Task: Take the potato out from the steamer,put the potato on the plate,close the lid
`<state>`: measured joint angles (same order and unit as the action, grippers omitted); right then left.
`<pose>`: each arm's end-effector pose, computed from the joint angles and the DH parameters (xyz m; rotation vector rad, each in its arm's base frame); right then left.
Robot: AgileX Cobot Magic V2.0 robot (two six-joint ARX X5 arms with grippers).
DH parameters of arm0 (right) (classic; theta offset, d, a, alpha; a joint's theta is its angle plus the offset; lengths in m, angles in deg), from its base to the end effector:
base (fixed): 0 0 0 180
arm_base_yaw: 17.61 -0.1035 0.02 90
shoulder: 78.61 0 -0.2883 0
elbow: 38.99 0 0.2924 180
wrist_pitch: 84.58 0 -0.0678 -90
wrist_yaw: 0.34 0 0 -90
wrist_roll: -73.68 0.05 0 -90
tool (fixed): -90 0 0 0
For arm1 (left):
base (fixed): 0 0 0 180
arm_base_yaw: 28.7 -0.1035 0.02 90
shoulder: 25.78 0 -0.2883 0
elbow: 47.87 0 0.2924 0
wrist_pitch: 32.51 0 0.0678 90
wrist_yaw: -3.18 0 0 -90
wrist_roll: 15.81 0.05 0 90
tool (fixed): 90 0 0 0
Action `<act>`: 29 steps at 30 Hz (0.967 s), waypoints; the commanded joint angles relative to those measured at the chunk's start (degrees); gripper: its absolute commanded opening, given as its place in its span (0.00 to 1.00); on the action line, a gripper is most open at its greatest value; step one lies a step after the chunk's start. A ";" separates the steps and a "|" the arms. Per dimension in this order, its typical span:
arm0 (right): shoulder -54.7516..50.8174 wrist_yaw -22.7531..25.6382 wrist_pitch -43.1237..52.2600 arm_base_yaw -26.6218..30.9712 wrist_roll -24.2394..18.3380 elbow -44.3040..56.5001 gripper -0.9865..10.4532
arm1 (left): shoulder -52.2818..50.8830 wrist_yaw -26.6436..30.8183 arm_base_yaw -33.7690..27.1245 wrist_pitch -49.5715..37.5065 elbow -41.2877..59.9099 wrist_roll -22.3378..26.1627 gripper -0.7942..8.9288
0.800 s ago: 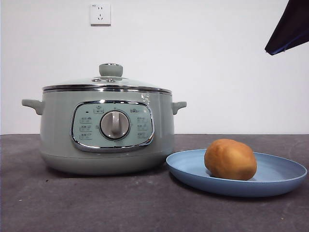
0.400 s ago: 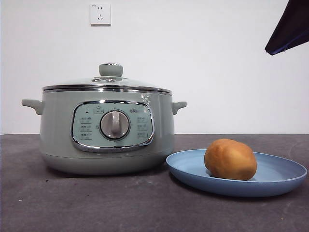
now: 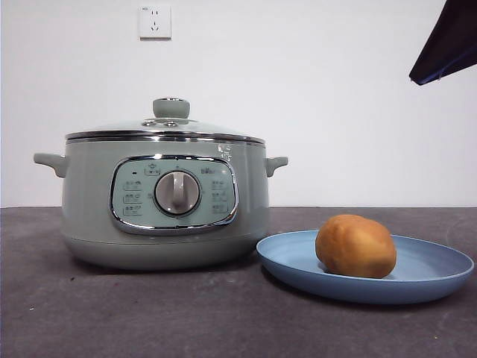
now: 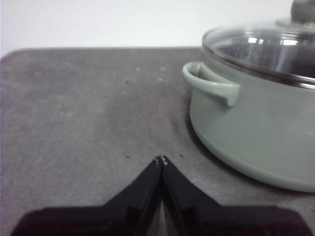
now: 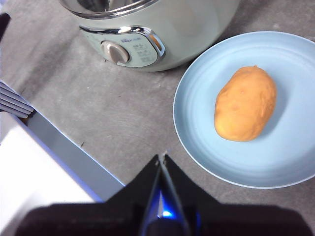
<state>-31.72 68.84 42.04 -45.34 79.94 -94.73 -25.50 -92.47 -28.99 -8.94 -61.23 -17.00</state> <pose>0.1630 0.1058 0.2786 0.0491 0.8411 0.7585 0.1321 -0.0043 0.1497 -0.0302 0.1839 -0.0914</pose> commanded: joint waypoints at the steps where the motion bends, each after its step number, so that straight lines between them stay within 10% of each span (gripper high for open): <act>1: -0.04 0.13 0.26 -0.09 0.31 0.24 0.09 | -0.20 -0.31 -0.20 0.72 0.55 -0.63 0.08; 29: -0.85 0.85 0.52 0.35 -1.75 0.24 0.09 | -0.20 -0.39 -0.17 0.63 0.55 -0.57 0.08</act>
<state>-31.98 69.41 42.06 -45.16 79.62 -94.73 -25.53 -92.54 -28.99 -9.00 -61.23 -17.35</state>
